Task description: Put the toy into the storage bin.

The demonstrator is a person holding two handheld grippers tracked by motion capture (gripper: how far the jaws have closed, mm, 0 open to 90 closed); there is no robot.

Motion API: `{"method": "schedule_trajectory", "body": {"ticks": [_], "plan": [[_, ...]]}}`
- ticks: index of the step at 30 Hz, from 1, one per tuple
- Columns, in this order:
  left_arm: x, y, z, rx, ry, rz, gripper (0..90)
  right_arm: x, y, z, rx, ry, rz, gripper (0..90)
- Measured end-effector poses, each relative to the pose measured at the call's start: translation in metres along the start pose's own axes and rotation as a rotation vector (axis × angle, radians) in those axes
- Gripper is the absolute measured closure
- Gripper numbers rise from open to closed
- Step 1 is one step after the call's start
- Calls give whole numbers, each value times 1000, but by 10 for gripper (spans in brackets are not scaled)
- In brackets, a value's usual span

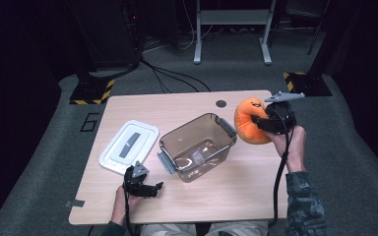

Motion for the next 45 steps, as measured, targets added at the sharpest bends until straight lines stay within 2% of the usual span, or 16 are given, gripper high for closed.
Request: {"method": "schedule_trajectory", "body": {"ticks": [8, 20, 21, 26, 27, 29, 30, 33, 39, 40, 41, 42, 45], "plan": [[0, 0, 0, 0, 0, 0, 112, 1, 15, 10, 33, 15, 5, 645], [0, 0, 0, 0, 0, 0, 112, -3, 37, 27, 120, 35, 34, 643], [0, 0, 0, 0, 0, 0, 112, -4, 39, 29, 115, 40, 42, 642], [0, 0, 0, 0, 0, 0, 112, -10, 45, 33, 150, 47, 49, 638], [0, 0, 0, 0, 0, 0, 112, -11, 46, 35, 141, 52, 57, 637], [0, 0, 0, 0, 0, 0, 112, -14, 49, 36, 164, 53, 55, 636], [0, 0, 0, 0, 0, 0, 112, -15, 50, 39, 153, 57, 63, 635], [0, 0, 0, 0, 0, 0, 112, -18, 53, 43, 166, 59, 67, 633], [0, 0, 0, -3, 1, 2, 113, -25, 59, 52, 207, 64, 92, 631], [0, 0, 0, -3, 1, 2, 113, -27, 59, 55, 198, 69, 108, 630], [0, 0, 0, -3, 1, 2, 113, -29, 61, 55, 215, 68, 106, 630], [0, 0, 0, -3, 1, 2, 113, -31, 61, 58, 204, 74, 120, 629], [0, 0, 0, -3, 2, 2, 116, -37, 63, 61, 226, 76, 124, 627]]}}
Point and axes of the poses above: each handheld gripper's, and its own axes: x roughly backward along the jaws, y roughly out of its top, z roughly to its left, the point moved 2 cm from there along -x, roughly forward along the jaws, and after that the axes turned 14 degrees about z, right-handed, at the moved point
